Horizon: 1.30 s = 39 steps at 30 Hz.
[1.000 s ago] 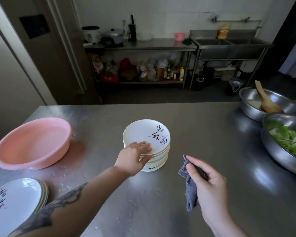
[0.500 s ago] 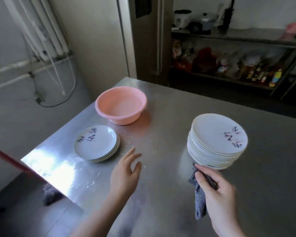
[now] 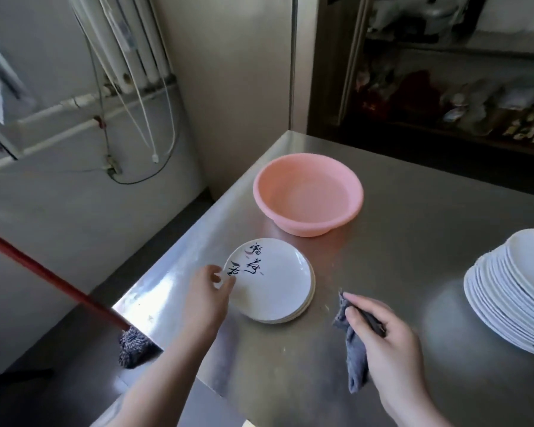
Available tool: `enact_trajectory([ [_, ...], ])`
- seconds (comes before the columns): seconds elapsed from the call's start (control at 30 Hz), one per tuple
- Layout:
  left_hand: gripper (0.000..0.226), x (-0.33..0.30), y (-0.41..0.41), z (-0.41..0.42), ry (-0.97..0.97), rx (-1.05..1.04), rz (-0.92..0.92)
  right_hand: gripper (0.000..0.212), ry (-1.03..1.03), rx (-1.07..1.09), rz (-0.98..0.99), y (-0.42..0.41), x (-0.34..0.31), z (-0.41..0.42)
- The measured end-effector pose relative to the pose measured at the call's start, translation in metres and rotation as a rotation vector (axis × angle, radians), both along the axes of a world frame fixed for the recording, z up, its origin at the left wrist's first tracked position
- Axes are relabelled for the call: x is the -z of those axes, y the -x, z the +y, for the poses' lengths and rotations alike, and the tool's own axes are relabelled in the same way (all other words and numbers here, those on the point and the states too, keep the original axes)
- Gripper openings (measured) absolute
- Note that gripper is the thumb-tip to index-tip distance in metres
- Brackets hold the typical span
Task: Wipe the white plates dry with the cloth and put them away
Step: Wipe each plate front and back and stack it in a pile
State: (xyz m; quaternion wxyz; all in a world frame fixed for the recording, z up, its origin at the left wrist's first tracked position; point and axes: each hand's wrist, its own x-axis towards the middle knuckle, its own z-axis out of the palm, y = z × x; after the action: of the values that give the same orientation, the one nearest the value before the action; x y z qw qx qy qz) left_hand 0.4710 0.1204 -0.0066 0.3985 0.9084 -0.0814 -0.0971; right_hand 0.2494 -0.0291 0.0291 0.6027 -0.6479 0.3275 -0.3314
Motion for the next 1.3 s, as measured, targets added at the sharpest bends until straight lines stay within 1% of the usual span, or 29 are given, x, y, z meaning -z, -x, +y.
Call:
enact_trajectory([
  [0.1, 0.016, 0.006, -0.022, -0.001, -0.005, 0.038, 0.060, 0.030, -0.046, 0.046, -0.015, -0.029, 0.001, 0.015],
  [0.3, 0.020, 0.012, -0.040, 0.000, 0.049, 0.047, 0.176, 0.029, -0.099, 0.141, 0.028, -0.038, 0.003, 0.026],
  [0.47, 0.017, 0.002, -0.036, -0.006, 0.112, 0.052, 0.087, 0.030, -0.103, 0.166, 0.050, -0.040, 0.001, 0.022],
  [0.53, 0.016, -0.004, -0.036, -0.008, 0.157, 0.047, 0.081, 0.031, -0.107, 0.182, 0.042, -0.043, 0.001, 0.022],
  [0.73, 0.013, -0.019, -0.041, -0.006, 0.293, 0.029, 0.289, 0.028, -0.162, 0.225, 0.053, -0.031, 0.002, 0.026],
  [0.87, 0.021, -0.035, -0.034, -0.010, 0.376, 0.064, 0.312, 0.027, -0.159, 0.292, 0.072, -0.007, 0.004, 0.024],
  [1.07, 0.024, -0.059, 0.018, -0.037, 0.430, 0.196, 0.323, 0.025, -0.168, 0.398, 0.028, 0.044, -0.002, 0.009],
  [1.2, 0.021, -0.054, 0.091, -0.068, 0.489, 0.267, 0.384, 0.025, -0.140, 0.470, -0.023, 0.099, -0.005, -0.012],
  [1.3, 0.022, -0.037, 0.164, -0.090, 0.501, 0.280, 0.452, 0.025, -0.118, 0.520, -0.006, 0.162, -0.007, -0.032],
])
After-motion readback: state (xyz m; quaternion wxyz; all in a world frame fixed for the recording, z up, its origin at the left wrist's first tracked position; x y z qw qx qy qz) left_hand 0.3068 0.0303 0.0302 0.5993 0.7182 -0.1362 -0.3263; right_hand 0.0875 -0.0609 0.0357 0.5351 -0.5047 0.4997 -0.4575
